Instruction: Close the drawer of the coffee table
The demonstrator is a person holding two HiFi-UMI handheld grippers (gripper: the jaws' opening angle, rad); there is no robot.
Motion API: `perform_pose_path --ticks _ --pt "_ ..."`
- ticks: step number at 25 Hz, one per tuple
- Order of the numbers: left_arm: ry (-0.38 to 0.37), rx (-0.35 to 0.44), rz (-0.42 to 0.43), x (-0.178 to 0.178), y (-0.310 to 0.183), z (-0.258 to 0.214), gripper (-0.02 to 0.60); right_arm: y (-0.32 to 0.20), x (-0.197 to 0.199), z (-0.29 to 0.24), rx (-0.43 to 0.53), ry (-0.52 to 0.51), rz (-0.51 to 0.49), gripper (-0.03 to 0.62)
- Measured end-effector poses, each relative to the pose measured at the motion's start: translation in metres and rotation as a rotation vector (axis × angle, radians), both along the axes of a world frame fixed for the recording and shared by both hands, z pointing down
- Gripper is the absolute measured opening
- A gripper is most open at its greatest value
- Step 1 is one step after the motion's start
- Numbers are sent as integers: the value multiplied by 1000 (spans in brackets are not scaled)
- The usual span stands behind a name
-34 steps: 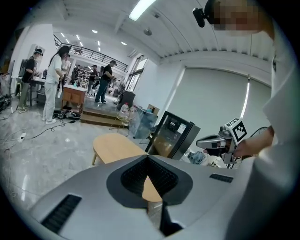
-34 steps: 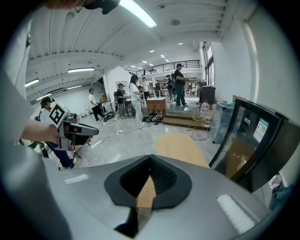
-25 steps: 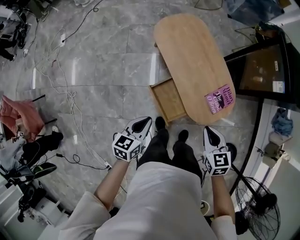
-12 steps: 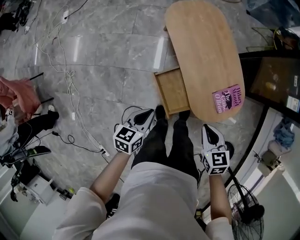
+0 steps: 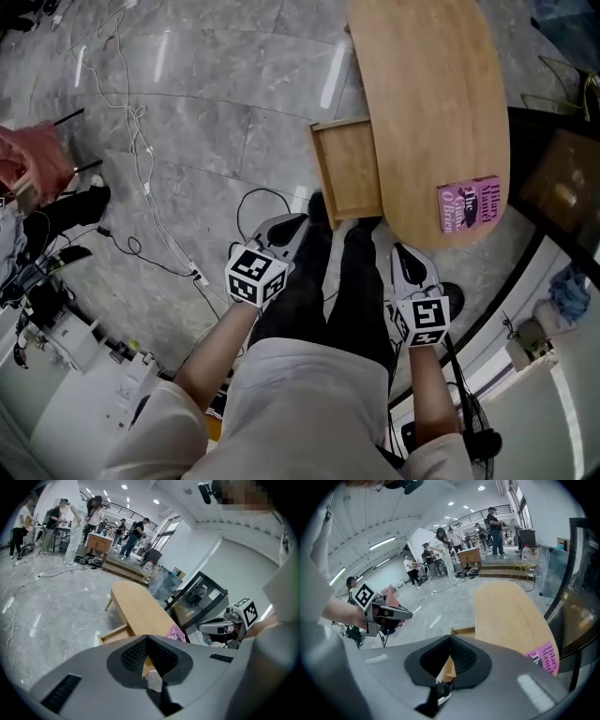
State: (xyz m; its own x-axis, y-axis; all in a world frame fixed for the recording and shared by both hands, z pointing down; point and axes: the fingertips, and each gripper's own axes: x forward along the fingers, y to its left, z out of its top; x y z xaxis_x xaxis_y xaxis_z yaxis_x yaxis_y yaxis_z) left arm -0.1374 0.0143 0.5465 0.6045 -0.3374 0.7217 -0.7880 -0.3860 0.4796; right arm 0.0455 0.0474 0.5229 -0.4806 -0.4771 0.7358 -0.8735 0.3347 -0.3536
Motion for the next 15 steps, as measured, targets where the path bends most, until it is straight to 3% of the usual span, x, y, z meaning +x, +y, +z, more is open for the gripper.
perform_pose_path --ticks 6,15 --pt "-8 -66 -17 9 5 61 6 -11 3 51 -49 -21 -14 11" --pt "-31 -100 -25 8 -1 154 6 -12 -5 133 -118 -44 -14 11"
